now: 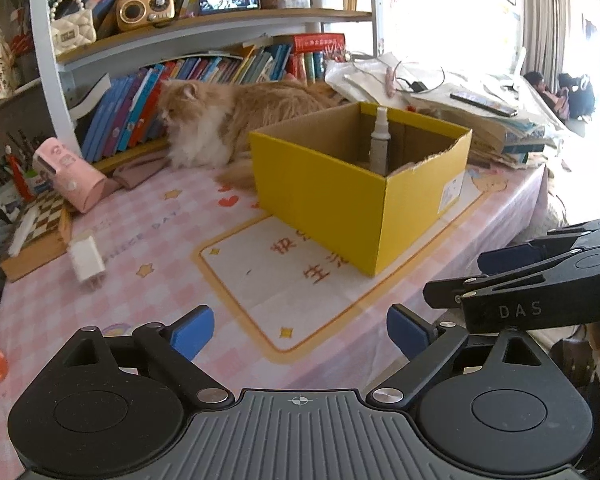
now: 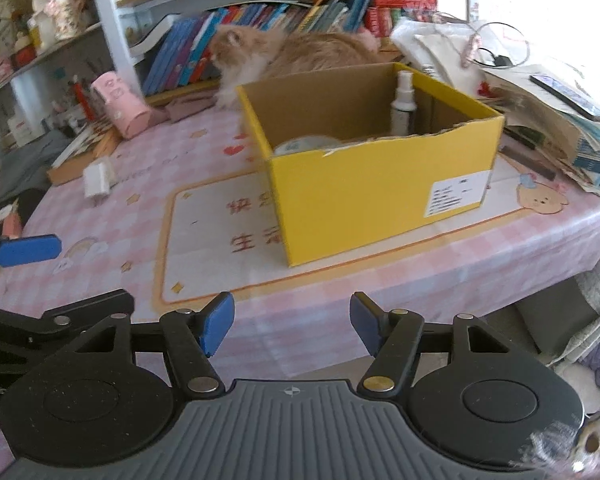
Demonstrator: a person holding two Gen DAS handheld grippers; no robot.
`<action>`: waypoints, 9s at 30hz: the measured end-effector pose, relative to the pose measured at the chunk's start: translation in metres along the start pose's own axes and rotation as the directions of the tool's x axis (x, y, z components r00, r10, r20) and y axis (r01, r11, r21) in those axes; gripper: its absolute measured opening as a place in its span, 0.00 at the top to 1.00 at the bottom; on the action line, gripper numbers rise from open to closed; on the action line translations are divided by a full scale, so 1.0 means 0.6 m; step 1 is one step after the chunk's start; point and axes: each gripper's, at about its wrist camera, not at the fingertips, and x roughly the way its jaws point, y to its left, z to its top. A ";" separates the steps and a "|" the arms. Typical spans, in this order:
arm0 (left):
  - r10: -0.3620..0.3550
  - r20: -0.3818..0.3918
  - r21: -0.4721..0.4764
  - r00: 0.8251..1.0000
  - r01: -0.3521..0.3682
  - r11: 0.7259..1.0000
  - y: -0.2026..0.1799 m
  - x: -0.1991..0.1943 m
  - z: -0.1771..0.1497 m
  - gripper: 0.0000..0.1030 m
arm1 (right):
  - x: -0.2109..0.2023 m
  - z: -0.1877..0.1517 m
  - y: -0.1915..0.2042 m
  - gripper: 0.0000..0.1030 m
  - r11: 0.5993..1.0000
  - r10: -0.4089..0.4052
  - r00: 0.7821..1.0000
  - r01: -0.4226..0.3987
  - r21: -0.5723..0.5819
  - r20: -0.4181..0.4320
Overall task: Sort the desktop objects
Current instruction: 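Withdraw both tools up and away from the yellow box, then move both tools back toward the white charger block on the table, then close the left tool on the white charger block while the right tool grasps the cream cube, then lift and carry the charger block and cream cube toward the yellow box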
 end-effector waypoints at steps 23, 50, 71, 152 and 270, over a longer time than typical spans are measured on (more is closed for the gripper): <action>0.092 -0.018 -0.063 0.996 -0.093 0.994 0.089 -0.058 -0.057 0.03 | 0.009 -0.020 0.133 0.38 0.992 0.079 0.997 -0.080 -0.098 -0.010; 0.173 -0.053 -0.143 0.984 -0.179 0.973 0.153 -0.092 -0.096 0.03 | 0.020 -0.027 0.217 0.37 0.970 0.122 0.992 -0.127 -0.205 -0.035; 0.209 -0.089 -0.240 0.974 -0.224 0.944 0.194 -0.089 -0.107 0.03 | 0.050 -0.009 0.258 0.37 0.939 0.190 0.979 -0.203 -0.277 -0.075; 0.409 -0.189 -0.369 0.893 -0.450 0.813 0.379 0.298 0.043 0.48 | 0.393 0.308 0.266 0.32 0.883 0.364 0.922 -0.387 -0.267 -0.133; -0.142 -0.010 -0.323 0.990 0.131 0.937 0.177 -0.102 -0.114 0.59 | -0.010 -0.038 0.218 0.67 0.986 0.146 0.987 -0.151 -0.076 -0.063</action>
